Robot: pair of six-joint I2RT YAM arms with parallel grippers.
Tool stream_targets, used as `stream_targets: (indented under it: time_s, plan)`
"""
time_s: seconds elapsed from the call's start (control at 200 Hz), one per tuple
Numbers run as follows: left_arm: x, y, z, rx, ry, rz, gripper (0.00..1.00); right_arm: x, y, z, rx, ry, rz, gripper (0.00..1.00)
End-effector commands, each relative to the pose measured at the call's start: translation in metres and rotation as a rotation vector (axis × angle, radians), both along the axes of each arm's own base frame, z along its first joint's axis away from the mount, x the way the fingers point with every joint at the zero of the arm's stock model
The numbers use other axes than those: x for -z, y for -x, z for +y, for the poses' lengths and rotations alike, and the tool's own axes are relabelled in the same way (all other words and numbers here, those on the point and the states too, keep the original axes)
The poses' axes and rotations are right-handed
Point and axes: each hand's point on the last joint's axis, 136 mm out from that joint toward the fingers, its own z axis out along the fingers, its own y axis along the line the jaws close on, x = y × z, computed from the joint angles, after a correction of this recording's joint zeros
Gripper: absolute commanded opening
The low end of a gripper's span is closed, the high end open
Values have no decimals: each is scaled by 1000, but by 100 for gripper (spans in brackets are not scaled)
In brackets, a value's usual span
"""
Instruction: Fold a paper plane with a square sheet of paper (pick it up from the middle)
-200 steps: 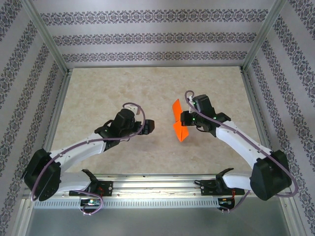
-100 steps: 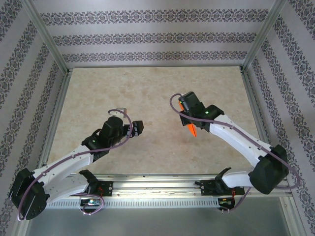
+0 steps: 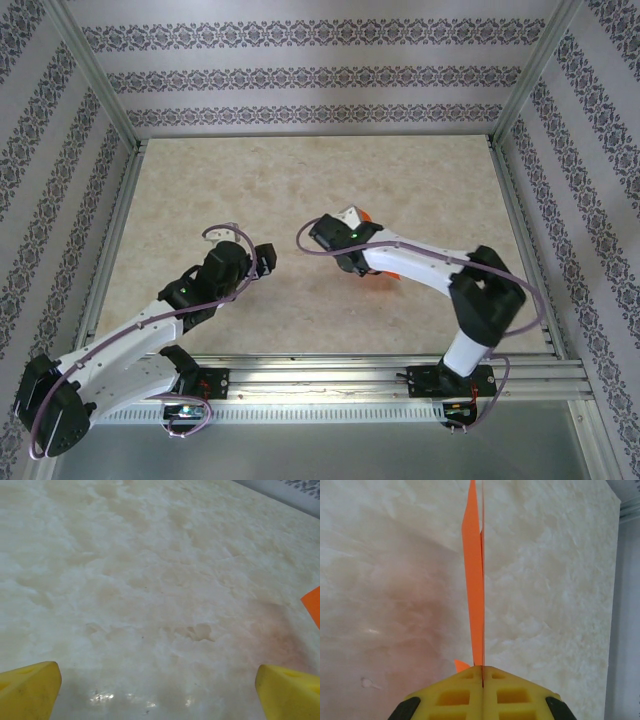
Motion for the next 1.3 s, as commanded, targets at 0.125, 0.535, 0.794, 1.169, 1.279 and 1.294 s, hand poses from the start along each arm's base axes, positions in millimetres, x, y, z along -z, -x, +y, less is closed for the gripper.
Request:
stream_targets:
  time_s: [0.125, 0.535, 0.794, 1.169, 1.279, 1.294]
  plan:
    - [2, 10, 34, -137, -38, 18, 100, 45, 10, 53, -12, -34, 113, 0]
    - [0, 5, 20, -80, -10, 40, 100, 65, 51, 153, -133, -624, 475, 31]
    - [14, -2, -24, 93, 68, 120, 91, 12, 42, 142, -106, -1098, 439, 48]
    - [47, -21, -105, 311, 236, 317, 58, 36, 25, 46, 185, -1472, 444, 27]
    - [51, -24, -109, 305, 257, 332, 56, 44, 28, 49, 196, -1468, 483, 23]
    - [52, -24, -110, 309, 258, 335, 56, 44, 28, 50, 195, -1471, 486, 23]
